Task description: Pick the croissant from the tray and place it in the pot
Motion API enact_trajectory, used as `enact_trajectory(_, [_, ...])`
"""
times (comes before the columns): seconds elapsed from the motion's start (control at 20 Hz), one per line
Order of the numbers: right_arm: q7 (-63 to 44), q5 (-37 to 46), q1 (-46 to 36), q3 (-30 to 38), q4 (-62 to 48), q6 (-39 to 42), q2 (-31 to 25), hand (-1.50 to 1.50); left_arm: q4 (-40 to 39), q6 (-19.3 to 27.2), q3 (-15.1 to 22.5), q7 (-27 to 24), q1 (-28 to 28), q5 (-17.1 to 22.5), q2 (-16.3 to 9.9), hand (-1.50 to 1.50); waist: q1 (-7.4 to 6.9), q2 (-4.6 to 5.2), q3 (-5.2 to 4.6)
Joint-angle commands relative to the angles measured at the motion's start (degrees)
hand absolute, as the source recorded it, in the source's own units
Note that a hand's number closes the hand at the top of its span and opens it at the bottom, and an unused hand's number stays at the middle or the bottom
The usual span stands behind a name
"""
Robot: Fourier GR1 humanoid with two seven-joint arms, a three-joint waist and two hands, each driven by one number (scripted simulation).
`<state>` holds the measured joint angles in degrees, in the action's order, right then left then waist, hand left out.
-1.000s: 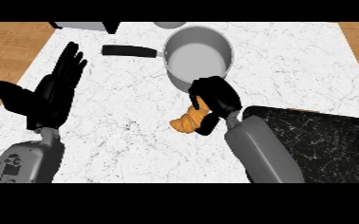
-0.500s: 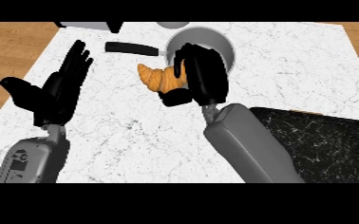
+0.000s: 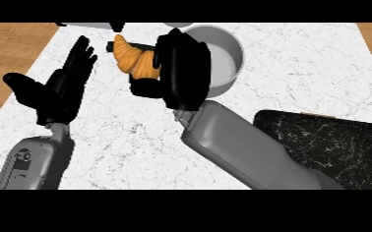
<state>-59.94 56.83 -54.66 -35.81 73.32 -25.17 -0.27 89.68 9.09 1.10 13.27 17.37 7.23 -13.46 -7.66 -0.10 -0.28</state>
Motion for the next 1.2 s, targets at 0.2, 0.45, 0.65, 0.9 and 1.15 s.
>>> enact_trajectory(0.2, [-15.0,-2.3,-7.4,-4.5,-8.3,-10.8,0.2,1.5,-0.6,0.6,-1.3,0.5,1.9,0.2,-0.2,0.0,1.01,0.8,0.13])
enact_trajectory(0.45, [-12.2,-1.3,-9.6,-5.1,-17.7,-15.6,0.2,1.5,-0.5,1.4,0.1,0.6,2.1,-1.3,0.8,0.0,1.29,1.04,0.13])
enact_trajectory(0.65, [-14.6,4.4,-13.9,-4.8,-28.3,-6.8,0.2,1.5,0.0,0.4,-0.8,-1.2,-0.5,-0.5,0.3,0.0,1.9,0.77,0.06])
enact_trajectory(0.9, [-13.8,1.5,-14.8,-6.5,-34.5,-9.7,0.2,1.5,-0.4,1.0,-0.7,-1.8,-0.3,-0.7,1.5,0.0,1.41,1.35,0.15])
enact_trajectory(1.15, [-6.9,-3.8,-10.7,-4.3,-39.6,-15.1,0.2,1.5,-0.9,-0.4,-1.7,-3.1,-0.2,-0.6,-0.2,0.0,1.18,1.97,0.21])
